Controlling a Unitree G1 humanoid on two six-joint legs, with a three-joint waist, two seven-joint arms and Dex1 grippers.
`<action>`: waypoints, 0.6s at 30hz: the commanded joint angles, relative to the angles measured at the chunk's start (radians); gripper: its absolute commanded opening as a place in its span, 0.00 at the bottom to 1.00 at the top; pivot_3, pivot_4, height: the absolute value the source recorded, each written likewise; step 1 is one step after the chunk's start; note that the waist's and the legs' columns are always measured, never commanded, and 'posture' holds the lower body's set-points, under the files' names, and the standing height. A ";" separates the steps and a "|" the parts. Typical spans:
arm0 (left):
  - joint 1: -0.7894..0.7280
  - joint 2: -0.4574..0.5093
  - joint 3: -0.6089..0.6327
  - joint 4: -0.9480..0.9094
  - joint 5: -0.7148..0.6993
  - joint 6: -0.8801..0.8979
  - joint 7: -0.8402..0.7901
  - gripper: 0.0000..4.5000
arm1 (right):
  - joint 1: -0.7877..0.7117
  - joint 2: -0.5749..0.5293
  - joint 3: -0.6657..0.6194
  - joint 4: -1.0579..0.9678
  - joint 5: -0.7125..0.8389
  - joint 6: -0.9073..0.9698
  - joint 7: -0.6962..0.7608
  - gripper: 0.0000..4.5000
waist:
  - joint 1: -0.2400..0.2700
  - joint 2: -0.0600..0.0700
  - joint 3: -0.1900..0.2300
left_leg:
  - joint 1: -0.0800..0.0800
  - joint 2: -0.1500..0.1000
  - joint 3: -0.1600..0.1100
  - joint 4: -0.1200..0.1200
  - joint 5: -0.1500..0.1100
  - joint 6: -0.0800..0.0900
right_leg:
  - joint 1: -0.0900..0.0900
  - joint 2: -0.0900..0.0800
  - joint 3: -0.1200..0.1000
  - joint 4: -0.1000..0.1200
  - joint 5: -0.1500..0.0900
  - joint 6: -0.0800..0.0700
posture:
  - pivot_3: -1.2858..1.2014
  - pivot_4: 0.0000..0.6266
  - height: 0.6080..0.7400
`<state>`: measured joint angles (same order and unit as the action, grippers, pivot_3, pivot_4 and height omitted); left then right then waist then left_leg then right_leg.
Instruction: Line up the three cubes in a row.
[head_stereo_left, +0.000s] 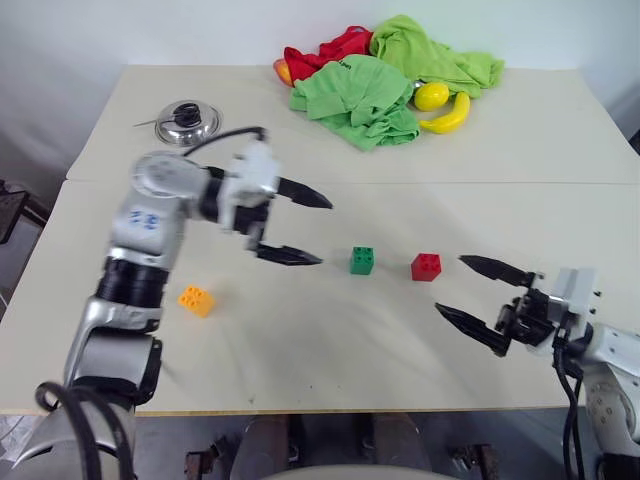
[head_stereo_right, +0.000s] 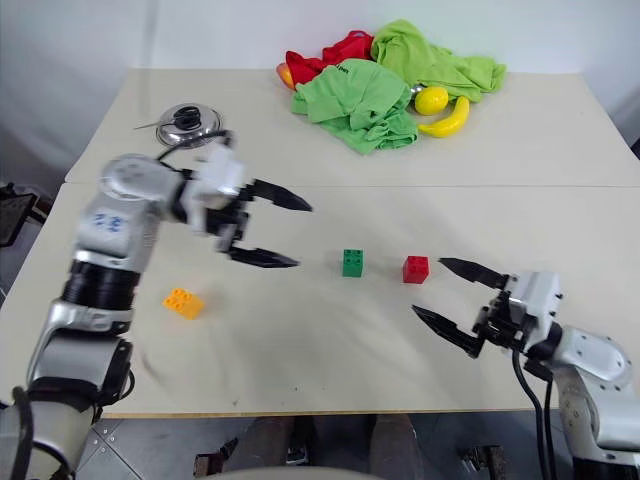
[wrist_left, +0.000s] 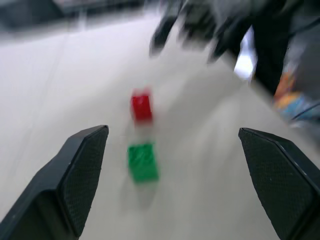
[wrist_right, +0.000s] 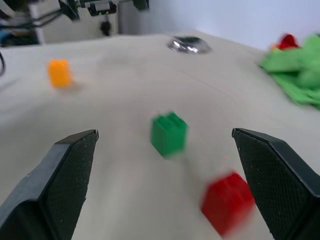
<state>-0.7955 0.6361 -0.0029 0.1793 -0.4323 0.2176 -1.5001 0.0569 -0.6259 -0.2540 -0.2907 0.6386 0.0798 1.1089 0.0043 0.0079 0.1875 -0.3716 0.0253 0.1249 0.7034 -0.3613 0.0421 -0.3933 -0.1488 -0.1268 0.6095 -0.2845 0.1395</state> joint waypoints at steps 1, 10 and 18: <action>0.167 0.134 0.163 -0.009 -0.030 0.002 0.015 0.99 | -0.048 -0.032 0.086 -0.068 0.014 0.041 0.063 1.00 | -0.008 0.000 0.000 | 0.000 0.000 0.000 0.000 0.000 0.000 | 0.000 0.000 0.000 0.001 0.000 0.000 | 0.52 0.24 1.00; 0.730 0.235 0.584 0.116 -0.016 -0.131 0.211 0.99 | -0.195 0.015 0.245 -0.048 -0.024 0.047 0.097 1.00 | -0.015 -0.003 0.000 | 0.000 0.001 -0.001 -0.001 -0.001 -0.001 | -0.001 -0.001 0.000 0.000 -0.001 -0.001 | 0.52 0.24 1.00; 1.061 0.159 0.732 -0.053 -0.071 -0.141 0.272 0.99 | -0.237 0.023 0.266 -0.011 -0.030 0.011 0.153 1.00 | -0.003 -0.006 -0.002 | 0.001 0.000 -0.002 -0.002 -0.004 -0.001 | 0.000 -0.003 -0.001 -0.001 -0.001 -0.003 | 0.52 0.24 1.00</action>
<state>0.2393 0.8111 0.7004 0.2022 -0.4712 0.0861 -1.2454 -0.1743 -0.6001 0.0260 -0.3025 0.6021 0.1122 1.2434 0.0016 0.0015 0.1860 -0.3710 0.0259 0.1229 0.7017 -0.3650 0.0408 -0.3936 -0.1523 -0.1280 0.6089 -0.2856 0.1369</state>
